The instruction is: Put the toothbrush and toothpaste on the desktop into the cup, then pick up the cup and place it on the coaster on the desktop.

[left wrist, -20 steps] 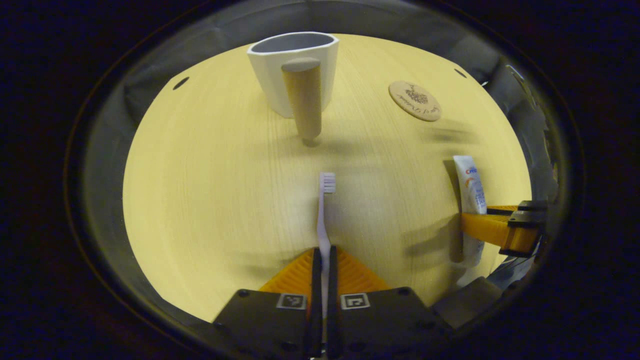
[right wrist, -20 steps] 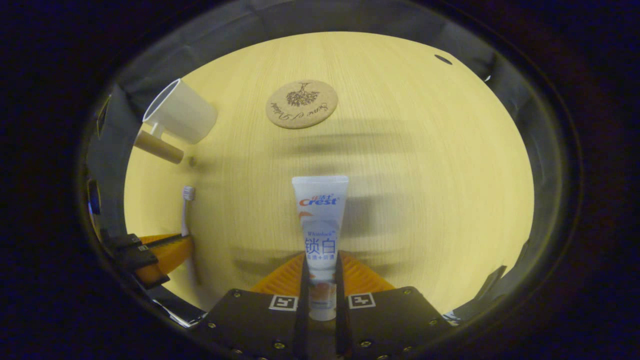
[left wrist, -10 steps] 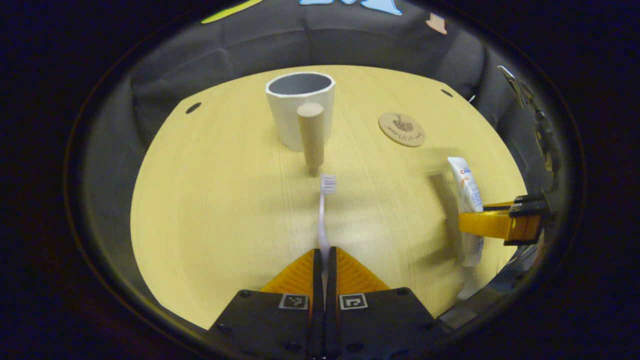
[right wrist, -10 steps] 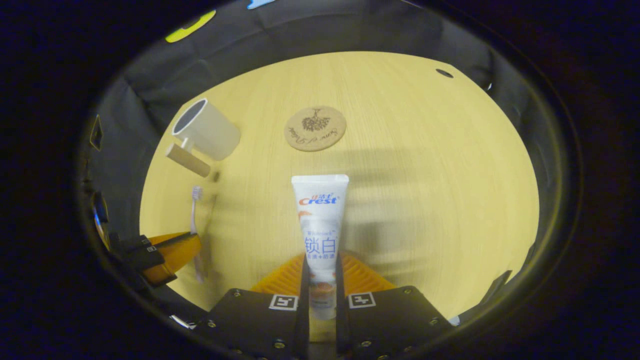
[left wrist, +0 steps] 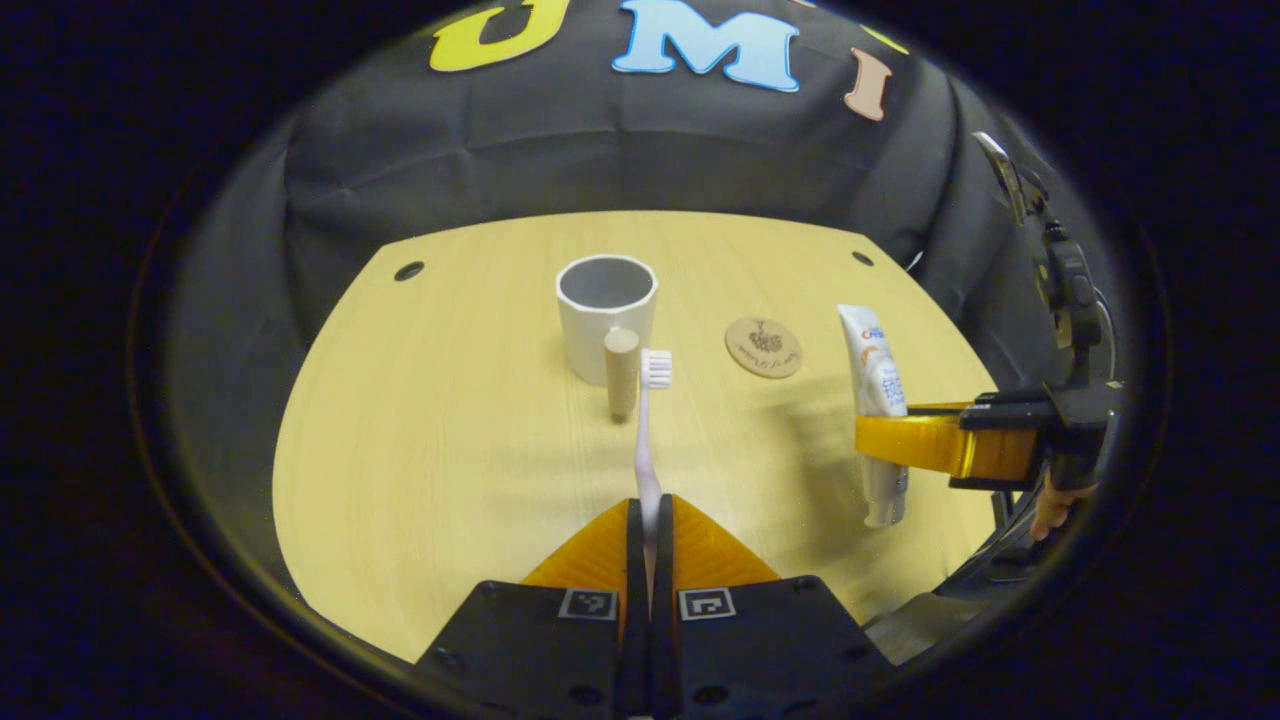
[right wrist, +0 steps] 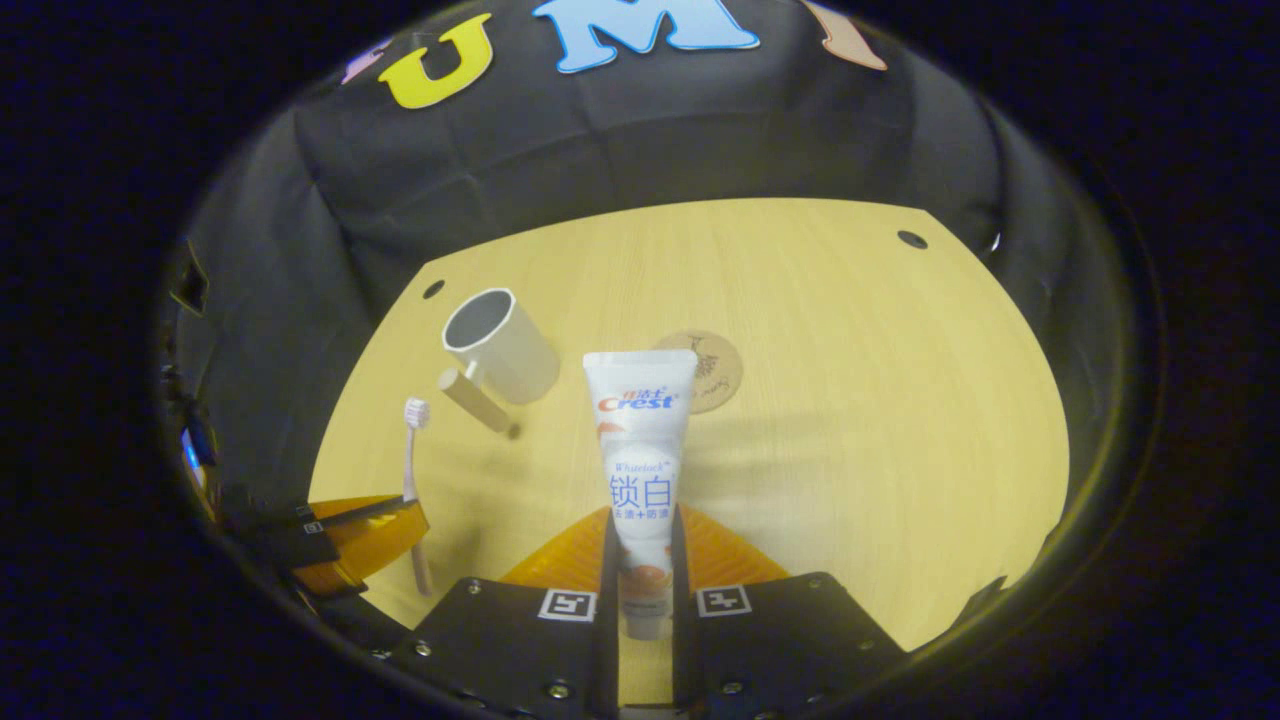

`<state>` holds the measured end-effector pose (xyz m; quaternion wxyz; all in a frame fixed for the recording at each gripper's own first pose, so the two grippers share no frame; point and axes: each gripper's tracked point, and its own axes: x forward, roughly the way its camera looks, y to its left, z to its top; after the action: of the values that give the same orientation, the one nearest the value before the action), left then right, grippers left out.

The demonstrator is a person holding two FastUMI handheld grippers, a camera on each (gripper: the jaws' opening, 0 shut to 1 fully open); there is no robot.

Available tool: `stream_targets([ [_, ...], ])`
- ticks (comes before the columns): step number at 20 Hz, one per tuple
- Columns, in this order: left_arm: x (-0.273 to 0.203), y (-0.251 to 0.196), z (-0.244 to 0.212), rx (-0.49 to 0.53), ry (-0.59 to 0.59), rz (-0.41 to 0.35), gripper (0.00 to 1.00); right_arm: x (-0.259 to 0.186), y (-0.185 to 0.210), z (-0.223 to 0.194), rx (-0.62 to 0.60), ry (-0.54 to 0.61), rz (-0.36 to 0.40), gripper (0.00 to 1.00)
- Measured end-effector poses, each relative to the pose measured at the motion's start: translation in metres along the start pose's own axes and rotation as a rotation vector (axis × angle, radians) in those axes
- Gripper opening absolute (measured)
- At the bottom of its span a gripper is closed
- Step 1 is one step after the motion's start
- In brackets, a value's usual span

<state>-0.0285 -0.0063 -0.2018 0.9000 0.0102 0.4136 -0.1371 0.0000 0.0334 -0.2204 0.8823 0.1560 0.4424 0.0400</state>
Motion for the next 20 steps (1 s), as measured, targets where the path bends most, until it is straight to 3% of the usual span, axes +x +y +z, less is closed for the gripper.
stream_targets([
  [7,-0.039,0.021,0.068,-0.029,-0.296,-0.020,0.08,-0.018,0.011,0.044,0.002,-0.145,0.031,0.22],
  [20,-0.035,0.053,0.170,-0.071,-0.703,-0.005,0.08,-0.011,0.027,0.087,-0.070,-0.266,0.044,0.21],
])
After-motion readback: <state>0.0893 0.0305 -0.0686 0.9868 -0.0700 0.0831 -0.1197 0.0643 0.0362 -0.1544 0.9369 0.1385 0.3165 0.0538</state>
